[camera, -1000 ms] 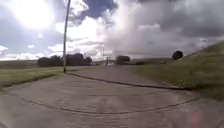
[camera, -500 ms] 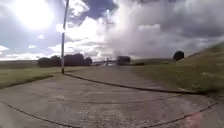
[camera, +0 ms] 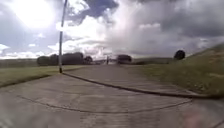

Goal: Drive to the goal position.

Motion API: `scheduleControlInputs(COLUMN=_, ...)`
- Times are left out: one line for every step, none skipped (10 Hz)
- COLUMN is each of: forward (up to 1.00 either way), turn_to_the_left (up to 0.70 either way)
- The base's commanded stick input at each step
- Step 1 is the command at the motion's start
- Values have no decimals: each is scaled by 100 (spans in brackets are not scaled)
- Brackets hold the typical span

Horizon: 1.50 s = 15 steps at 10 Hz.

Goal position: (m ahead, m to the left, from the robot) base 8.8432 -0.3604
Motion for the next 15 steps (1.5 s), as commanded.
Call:
scheduleControlInputs(forward=70, turn_to_the_left=0)
scheduleControlInputs(forward=70, turn_to_the_left=0)
scheduleControlInputs(forward=70, turn_to_the_left=0)
scheduleControlInputs(forward=70, turn_to_the_left=0)
scheduleControlInputs(forward=70, turn_to_the_left=0)
scheduleControlInputs(forward=70, turn_to_the_left=0)
scheduleControlInputs(forward=70, turn_to_the_left=0)
scheduleControlInputs(forward=70, turn_to_the_left=0)
scheduleControlInputs(forward=70, turn_to_the_left=0)
scheduleControlInputs(forward=70, turn_to_the_left=0)
scheduleControlInputs(forward=70, turn_to_the_left=0)
scheduleControlInputs(forward=70, turn_to_the_left=0)
scheduleControlInputs(forward=70, turn_to_the_left=0)
scheduleControlInputs(forward=70, turn_to_the_left=0)
scheduleControlInputs(forward=70, turn_to_the_left=0)
